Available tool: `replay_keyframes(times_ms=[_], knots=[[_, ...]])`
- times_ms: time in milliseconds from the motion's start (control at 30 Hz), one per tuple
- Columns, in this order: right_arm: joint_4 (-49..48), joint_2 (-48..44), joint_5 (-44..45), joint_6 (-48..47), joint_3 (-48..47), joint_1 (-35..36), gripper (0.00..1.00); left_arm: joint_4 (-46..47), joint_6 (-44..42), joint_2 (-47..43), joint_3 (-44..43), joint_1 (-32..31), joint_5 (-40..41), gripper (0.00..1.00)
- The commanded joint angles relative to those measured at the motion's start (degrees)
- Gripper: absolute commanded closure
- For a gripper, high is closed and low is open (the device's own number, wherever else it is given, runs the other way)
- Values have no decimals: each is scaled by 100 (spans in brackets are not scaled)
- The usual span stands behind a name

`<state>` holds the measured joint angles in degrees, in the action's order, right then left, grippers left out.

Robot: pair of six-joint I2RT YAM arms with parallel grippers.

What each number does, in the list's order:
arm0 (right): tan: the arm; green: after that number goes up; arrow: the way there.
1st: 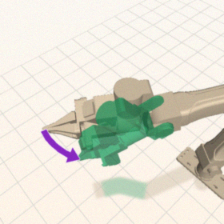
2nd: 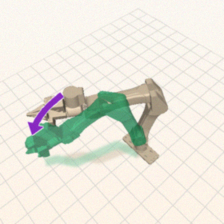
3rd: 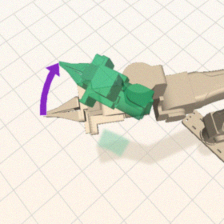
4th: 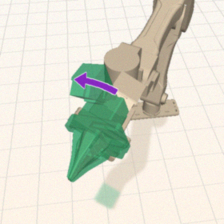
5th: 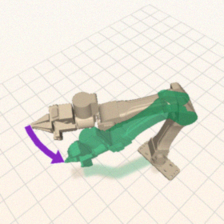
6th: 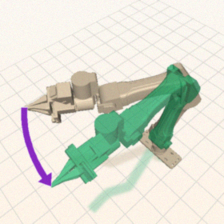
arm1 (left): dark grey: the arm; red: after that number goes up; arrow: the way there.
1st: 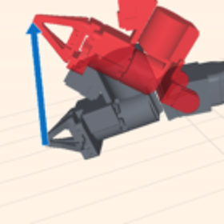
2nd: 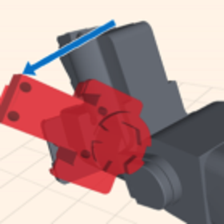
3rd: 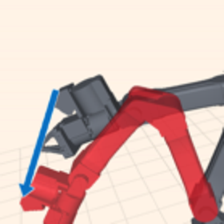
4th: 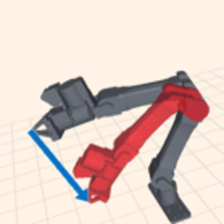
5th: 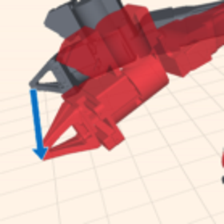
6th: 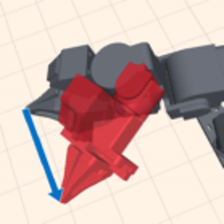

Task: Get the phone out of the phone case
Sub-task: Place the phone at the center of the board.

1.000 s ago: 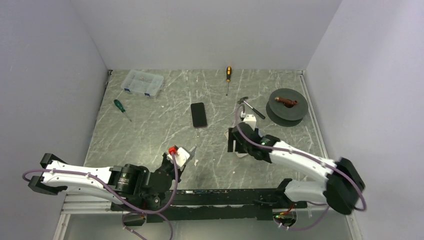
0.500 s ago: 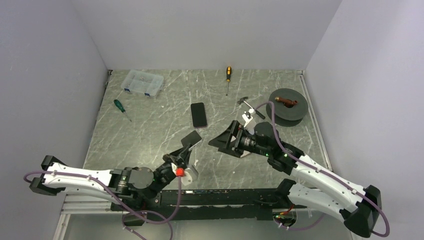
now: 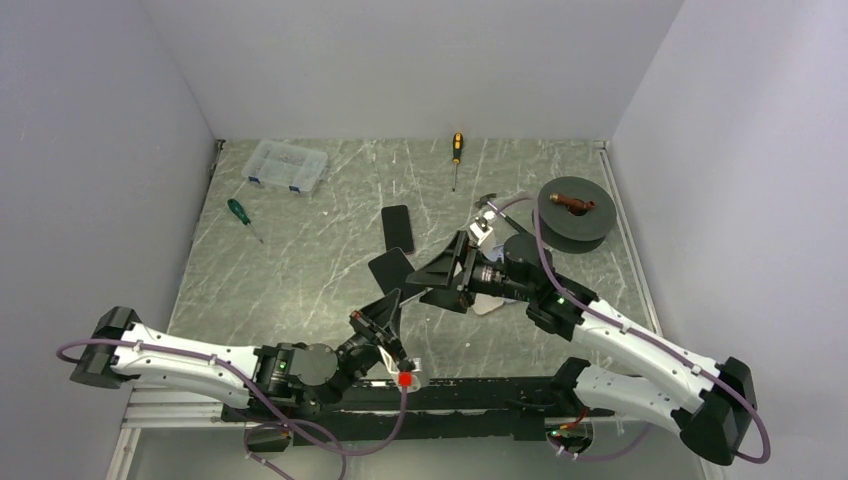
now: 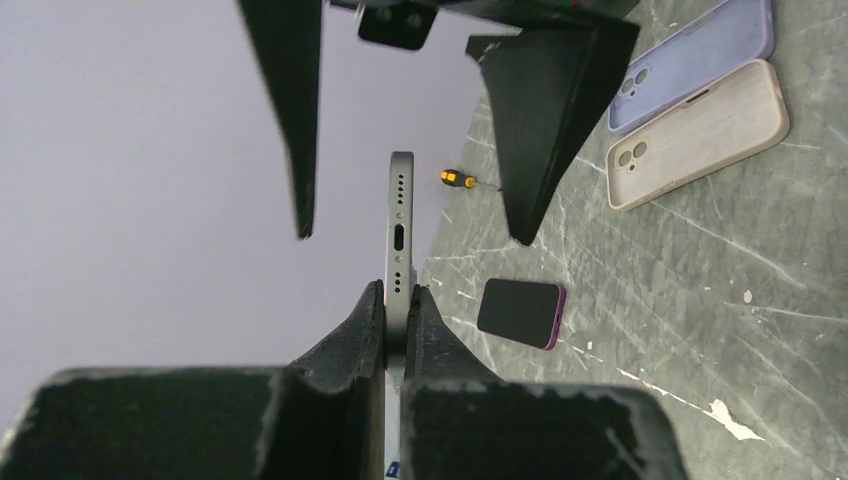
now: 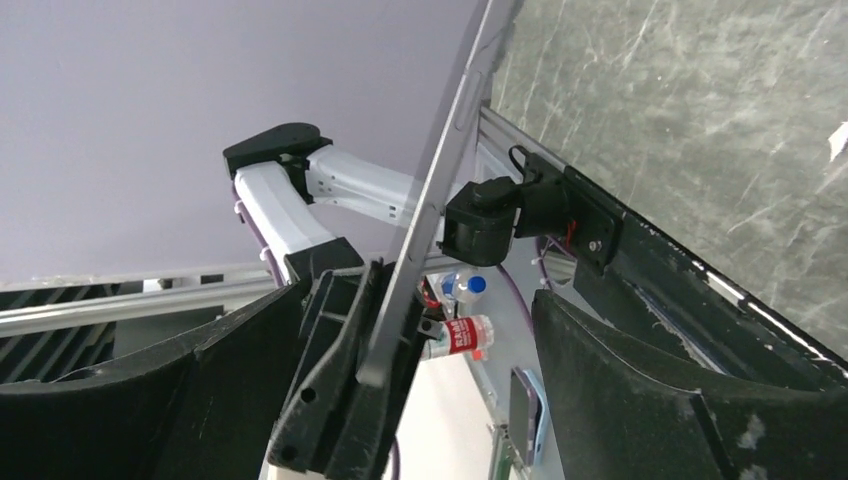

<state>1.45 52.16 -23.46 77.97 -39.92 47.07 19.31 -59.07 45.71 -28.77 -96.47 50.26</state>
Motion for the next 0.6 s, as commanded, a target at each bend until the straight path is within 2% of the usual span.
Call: replay_keyframes(times_ms=[0,100,233,467,567], knots=[[-720,203,-351,345,-242,-22,13,663,-408,69,-115,-32,-194,100],[-926,363,-451,426,-273,-47,16,782,-439,35,26,-39,-192,100],[-251,870,-705,-119,-877,-66,23,589,-167,-78,147,-91,-130,100],[-1575,986,-884,364,-274,-75,45,1008,-605,-40,413,-212,57,100],[-1748,1121,-1057,473,-280,-75,53,1292,-850,96,419,-219,118,100]])
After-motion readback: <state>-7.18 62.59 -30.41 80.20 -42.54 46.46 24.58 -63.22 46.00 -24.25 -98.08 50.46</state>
